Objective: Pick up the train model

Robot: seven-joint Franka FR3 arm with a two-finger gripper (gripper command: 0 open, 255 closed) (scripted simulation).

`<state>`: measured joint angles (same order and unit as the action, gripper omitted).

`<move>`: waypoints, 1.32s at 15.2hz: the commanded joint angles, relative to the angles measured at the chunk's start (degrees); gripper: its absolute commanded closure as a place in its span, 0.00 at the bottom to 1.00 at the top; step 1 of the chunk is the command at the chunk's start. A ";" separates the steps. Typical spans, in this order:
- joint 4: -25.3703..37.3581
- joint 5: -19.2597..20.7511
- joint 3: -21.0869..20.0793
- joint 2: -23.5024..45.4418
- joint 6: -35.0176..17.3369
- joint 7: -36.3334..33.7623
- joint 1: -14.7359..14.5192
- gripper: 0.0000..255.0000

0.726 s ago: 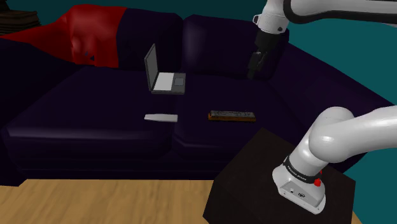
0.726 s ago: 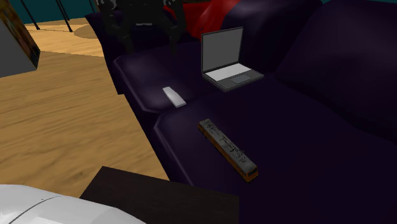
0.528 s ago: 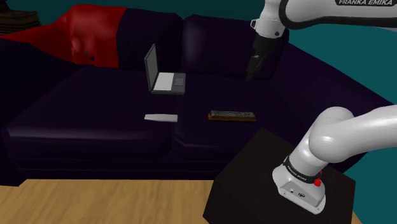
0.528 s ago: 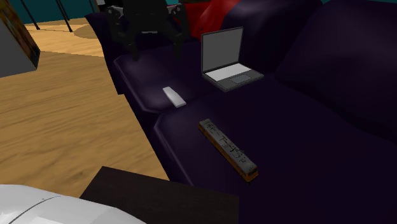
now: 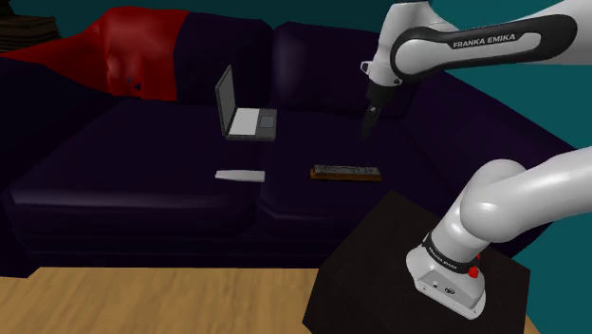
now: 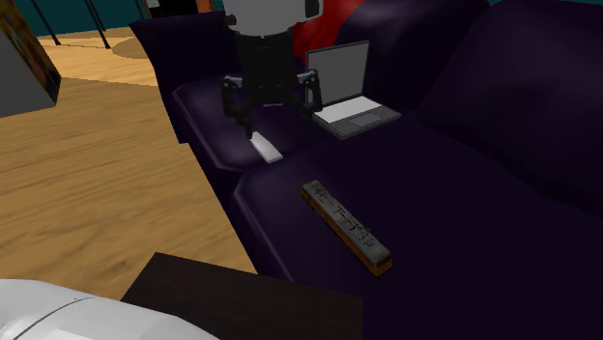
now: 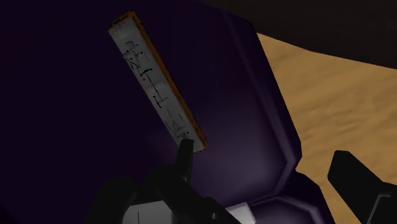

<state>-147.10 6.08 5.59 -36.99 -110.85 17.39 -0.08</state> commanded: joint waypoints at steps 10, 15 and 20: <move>-2.11 3.99 8.11 20.70 -21.34 14.04 0.66 0.00; 0.42 2.93 10.72 32.74 -30.14 21.14 0.64 0.00; 4.99 -0.54 11.33 45.46 -37.44 29.19 1.59 0.00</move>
<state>-143.40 6.50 16.91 5.41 -146.67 44.65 1.21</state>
